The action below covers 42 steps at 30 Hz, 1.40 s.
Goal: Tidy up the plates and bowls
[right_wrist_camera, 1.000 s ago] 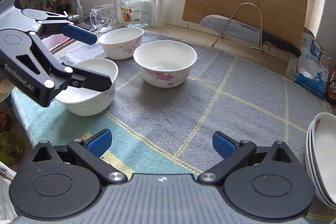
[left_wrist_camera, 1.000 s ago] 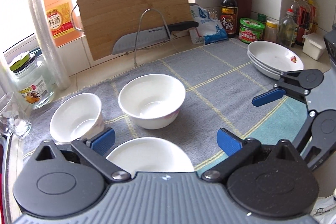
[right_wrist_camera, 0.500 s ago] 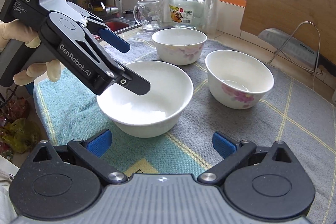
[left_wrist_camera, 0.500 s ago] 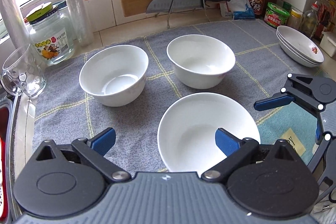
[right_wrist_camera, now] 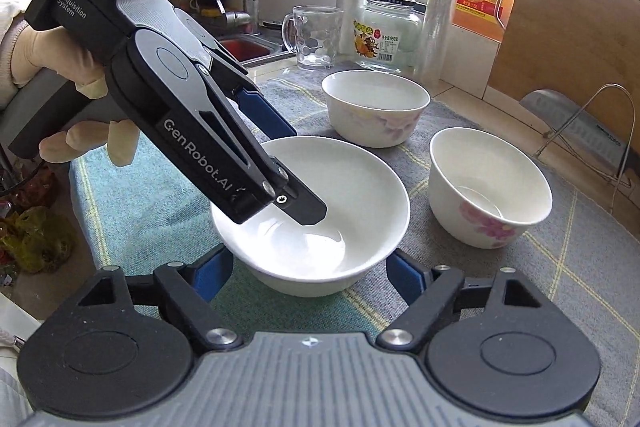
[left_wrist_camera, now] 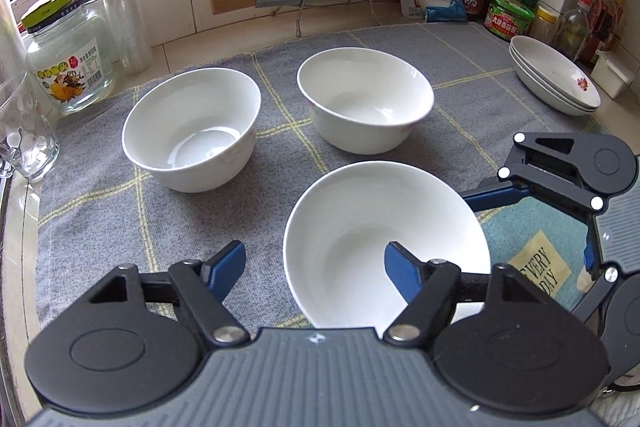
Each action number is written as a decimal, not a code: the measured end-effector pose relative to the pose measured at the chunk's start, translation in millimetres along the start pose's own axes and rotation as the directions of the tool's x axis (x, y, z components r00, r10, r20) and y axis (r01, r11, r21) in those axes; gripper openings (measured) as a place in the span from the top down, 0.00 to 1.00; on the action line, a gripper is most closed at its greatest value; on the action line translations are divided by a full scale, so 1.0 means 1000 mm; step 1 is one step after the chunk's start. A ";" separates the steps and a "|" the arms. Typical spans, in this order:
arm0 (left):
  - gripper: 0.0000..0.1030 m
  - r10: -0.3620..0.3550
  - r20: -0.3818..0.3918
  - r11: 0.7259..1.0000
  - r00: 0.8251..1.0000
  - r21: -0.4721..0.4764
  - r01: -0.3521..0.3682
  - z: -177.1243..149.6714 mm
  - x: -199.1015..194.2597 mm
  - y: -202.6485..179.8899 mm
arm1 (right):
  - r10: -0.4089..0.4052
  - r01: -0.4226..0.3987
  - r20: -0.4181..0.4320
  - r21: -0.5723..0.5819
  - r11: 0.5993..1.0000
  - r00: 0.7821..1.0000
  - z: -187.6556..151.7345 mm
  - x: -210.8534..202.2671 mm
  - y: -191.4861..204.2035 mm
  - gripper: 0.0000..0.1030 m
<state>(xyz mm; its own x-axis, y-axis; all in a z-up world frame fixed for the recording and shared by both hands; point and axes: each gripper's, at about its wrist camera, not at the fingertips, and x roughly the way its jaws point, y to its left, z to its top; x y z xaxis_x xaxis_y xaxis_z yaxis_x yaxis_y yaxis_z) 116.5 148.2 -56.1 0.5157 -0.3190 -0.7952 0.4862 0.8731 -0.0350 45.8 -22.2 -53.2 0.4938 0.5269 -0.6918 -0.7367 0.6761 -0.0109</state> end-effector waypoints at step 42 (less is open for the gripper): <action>0.51 -0.177 -0.003 0.979 0.984 0.103 0.177 0.029 0.015 -0.060 | -0.061 0.063 -0.048 0.053 0.997 0.997 -0.020 -0.055 -0.038 0.17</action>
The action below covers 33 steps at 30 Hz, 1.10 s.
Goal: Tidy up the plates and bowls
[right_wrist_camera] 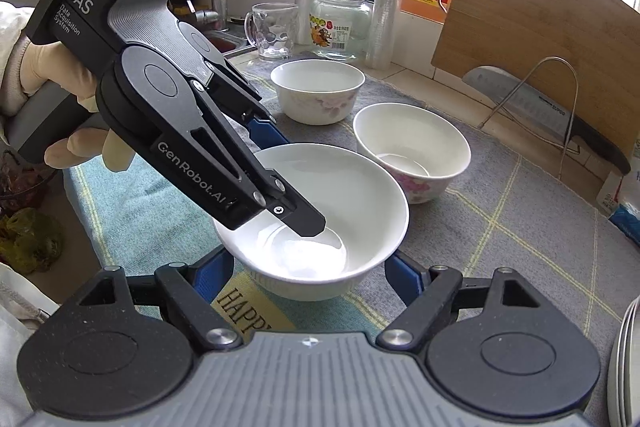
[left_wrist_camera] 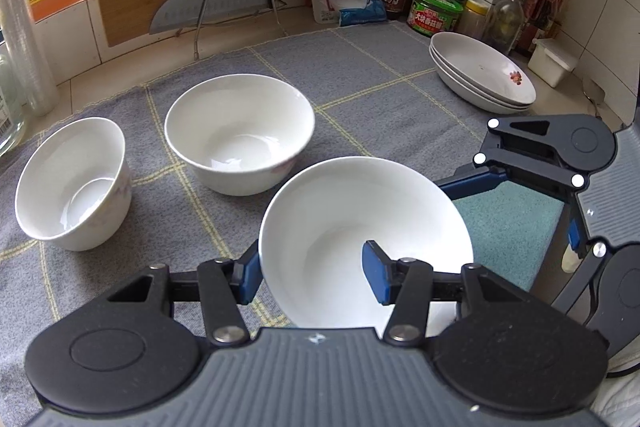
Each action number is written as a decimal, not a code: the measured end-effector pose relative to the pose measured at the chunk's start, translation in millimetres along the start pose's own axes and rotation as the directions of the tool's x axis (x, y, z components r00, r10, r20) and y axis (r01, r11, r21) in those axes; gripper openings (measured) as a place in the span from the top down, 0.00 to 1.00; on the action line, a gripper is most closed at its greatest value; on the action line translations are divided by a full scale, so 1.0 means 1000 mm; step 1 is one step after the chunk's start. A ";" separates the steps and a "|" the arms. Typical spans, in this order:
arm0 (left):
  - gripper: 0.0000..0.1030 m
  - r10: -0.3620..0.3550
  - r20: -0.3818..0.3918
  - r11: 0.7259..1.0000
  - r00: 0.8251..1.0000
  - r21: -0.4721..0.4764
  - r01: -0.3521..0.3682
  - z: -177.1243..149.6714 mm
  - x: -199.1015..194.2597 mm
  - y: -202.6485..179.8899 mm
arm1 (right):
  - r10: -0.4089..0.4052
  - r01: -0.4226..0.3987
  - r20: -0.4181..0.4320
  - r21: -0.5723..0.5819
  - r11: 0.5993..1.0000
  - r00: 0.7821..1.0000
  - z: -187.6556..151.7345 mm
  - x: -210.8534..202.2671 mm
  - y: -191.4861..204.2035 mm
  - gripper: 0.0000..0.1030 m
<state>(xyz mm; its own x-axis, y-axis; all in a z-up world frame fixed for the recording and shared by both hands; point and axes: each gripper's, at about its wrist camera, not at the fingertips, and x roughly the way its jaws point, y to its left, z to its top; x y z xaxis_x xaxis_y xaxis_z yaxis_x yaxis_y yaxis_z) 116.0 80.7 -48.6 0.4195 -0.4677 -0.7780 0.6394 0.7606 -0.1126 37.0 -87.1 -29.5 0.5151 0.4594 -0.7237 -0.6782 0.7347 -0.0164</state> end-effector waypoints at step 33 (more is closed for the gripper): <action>0.33 -0.089 -0.003 0.993 0.996 0.077 0.089 0.028 0.044 -0.048 | -0.061 0.069 -0.075 0.099 0.993 0.995 -0.036 -0.019 -0.049 0.14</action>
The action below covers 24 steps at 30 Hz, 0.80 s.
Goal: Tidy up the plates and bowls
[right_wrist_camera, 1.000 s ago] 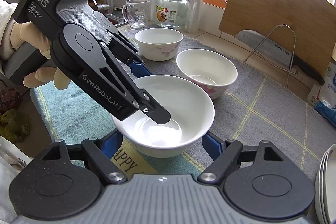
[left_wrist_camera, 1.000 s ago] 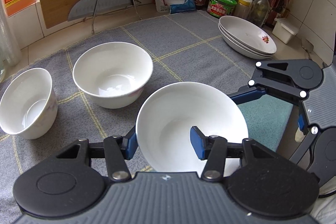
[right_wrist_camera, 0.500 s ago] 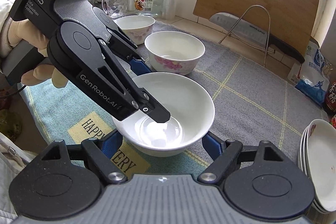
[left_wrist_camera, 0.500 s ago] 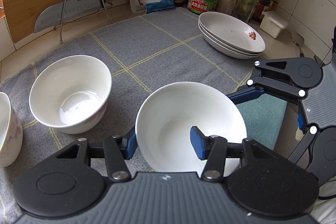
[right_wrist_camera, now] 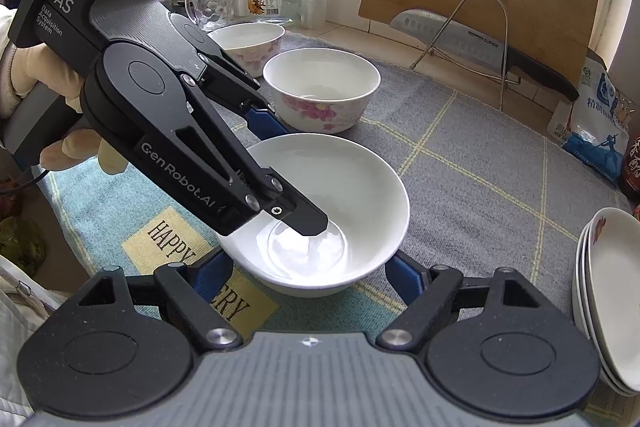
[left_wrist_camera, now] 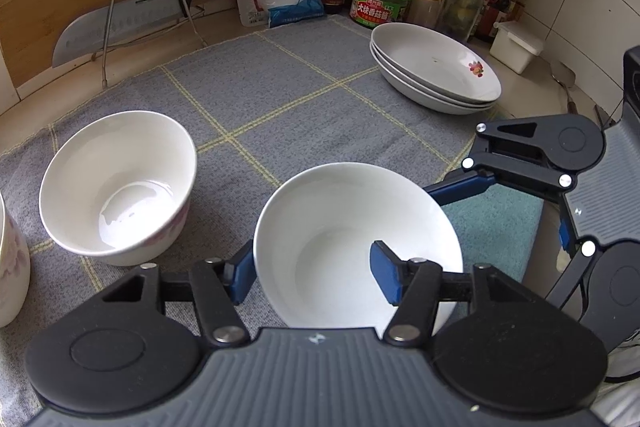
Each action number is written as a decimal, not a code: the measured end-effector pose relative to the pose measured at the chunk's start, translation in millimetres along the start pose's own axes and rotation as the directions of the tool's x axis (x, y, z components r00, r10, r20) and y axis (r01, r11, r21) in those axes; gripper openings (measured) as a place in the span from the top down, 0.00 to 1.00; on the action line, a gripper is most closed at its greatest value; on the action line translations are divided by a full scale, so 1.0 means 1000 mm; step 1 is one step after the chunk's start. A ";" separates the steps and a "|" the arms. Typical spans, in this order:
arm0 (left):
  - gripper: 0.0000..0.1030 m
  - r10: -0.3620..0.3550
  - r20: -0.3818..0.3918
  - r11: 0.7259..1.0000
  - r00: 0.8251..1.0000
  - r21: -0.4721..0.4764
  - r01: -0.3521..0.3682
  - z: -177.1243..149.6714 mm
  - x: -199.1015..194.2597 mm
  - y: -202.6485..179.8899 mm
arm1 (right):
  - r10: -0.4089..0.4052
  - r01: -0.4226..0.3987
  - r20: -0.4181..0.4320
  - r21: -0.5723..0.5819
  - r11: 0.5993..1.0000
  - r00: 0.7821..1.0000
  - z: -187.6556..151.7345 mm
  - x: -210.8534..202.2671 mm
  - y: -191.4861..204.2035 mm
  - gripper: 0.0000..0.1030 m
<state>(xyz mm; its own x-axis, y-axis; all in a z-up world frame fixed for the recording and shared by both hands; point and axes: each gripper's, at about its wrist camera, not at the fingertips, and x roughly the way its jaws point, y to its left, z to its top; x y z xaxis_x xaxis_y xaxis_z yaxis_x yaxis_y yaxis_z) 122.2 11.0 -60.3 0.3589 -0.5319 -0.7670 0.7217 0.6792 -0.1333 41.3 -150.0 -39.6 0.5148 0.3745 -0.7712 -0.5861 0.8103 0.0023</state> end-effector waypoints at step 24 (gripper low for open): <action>0.06 0.219 0.158 0.975 0.963 -0.077 -0.209 -0.016 -0.056 0.020 | 0.011 -0.008 0.058 -0.045 0.999 0.998 0.022 -0.022 0.001 0.00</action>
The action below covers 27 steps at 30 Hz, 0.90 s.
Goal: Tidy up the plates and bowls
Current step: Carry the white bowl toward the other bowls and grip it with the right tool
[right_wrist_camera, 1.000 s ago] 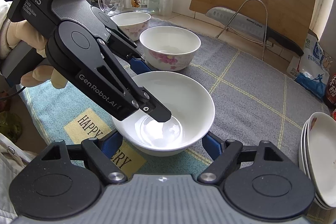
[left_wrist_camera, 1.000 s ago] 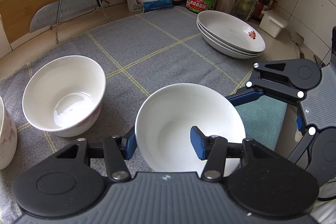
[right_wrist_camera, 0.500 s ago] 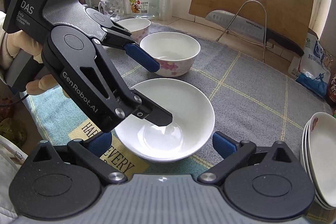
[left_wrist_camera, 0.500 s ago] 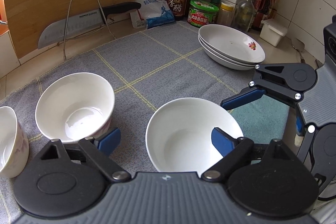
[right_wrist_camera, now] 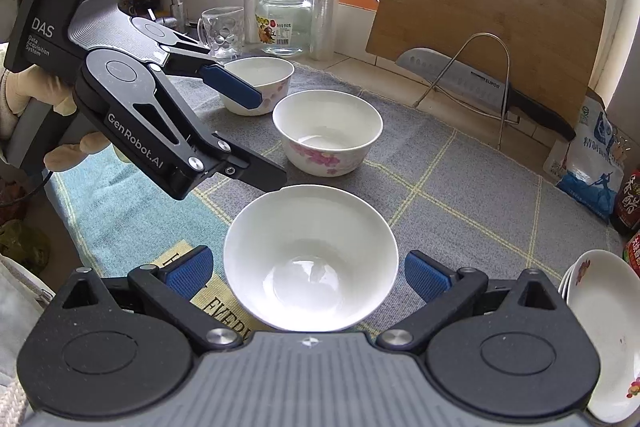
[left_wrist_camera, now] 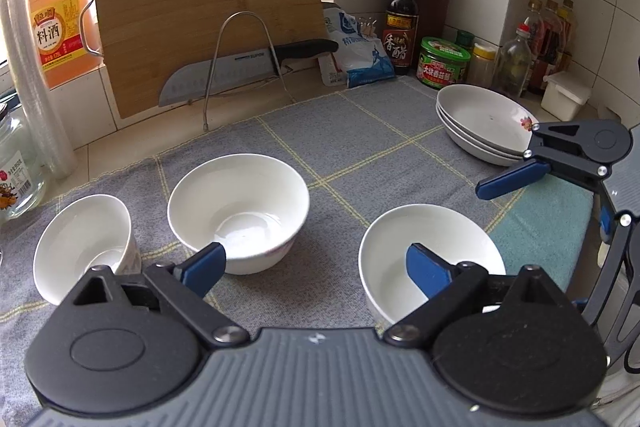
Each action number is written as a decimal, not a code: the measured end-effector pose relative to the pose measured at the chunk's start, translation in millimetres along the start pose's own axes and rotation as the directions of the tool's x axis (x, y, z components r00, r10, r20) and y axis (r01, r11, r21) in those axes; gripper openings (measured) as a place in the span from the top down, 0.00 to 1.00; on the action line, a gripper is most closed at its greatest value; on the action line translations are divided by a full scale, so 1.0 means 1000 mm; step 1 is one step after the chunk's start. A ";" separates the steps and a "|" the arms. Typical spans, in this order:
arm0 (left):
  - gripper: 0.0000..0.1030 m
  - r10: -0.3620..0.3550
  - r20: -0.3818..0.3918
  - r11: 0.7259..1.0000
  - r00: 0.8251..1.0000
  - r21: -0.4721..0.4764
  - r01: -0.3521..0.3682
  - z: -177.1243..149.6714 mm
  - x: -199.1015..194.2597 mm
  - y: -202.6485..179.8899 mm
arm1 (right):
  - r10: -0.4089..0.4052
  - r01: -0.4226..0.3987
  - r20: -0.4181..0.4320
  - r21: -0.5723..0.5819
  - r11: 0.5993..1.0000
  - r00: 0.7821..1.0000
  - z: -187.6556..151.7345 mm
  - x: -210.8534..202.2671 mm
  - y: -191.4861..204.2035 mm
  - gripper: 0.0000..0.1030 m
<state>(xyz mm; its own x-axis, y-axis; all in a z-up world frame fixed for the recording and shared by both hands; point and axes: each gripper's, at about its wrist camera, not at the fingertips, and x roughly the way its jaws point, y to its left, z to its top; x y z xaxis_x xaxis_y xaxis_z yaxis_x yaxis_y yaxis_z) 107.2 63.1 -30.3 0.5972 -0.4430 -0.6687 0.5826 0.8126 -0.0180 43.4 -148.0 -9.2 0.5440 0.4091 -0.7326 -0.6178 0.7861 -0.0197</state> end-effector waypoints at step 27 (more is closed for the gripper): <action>0.07 0.148 -0.005 0.989 0.989 0.006 -0.148 -0.014 0.031 0.024 | 0.039 -0.040 0.028 0.056 0.998 0.999 0.059 0.049 -0.044 0.00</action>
<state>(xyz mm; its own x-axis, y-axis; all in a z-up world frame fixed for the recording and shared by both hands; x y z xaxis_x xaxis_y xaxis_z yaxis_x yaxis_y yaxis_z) 131.9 74.3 -62.3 0.6740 -0.3160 -0.6678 0.4912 0.8668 0.0857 130.8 -134.6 -3.9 0.5353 0.4520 -0.7136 -0.6066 0.7936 0.0476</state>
